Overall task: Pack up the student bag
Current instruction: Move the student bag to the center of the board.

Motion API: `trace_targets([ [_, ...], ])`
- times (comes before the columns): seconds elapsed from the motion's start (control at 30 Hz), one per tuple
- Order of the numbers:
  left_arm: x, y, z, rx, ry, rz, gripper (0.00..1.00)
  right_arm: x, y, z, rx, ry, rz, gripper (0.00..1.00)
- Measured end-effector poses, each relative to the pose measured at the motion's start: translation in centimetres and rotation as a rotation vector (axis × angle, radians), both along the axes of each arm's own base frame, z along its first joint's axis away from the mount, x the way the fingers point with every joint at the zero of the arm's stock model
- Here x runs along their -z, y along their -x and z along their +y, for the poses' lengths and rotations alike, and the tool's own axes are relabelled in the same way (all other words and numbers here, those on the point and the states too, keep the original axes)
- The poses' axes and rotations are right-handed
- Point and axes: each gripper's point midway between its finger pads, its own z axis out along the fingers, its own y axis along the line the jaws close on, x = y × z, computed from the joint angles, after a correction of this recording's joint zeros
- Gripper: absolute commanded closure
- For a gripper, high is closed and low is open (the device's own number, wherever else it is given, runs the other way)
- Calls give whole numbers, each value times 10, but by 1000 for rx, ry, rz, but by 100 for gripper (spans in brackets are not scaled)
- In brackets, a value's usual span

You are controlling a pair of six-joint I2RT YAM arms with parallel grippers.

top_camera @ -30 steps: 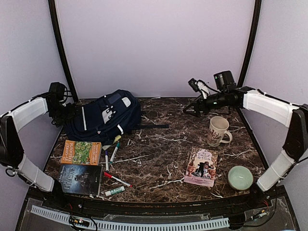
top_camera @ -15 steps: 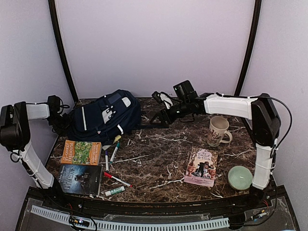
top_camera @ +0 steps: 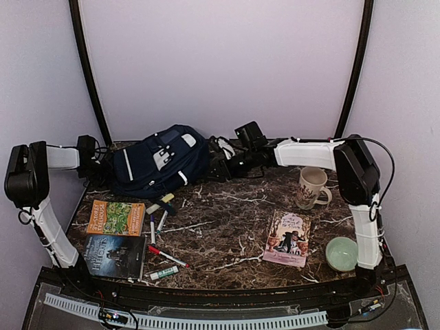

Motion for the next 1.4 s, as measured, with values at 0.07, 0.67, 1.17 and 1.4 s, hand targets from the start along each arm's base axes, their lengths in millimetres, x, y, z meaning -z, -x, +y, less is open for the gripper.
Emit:
trace_targets([
  [0.07,-11,-4,-20,32,-7,-13,100,-6,-7,5,1,-12,-15,40],
  [0.67,-143,24,-260,329,62,-332,100,15,-74,-56,256,101,28,41],
  [1.17,-73,108,-410,546,107,-206,98,34,-100,-144,426,213,61,37],
  [1.4,-42,127,-464,765,179,-89,68,19,-95,-175,441,239,33,36],
])
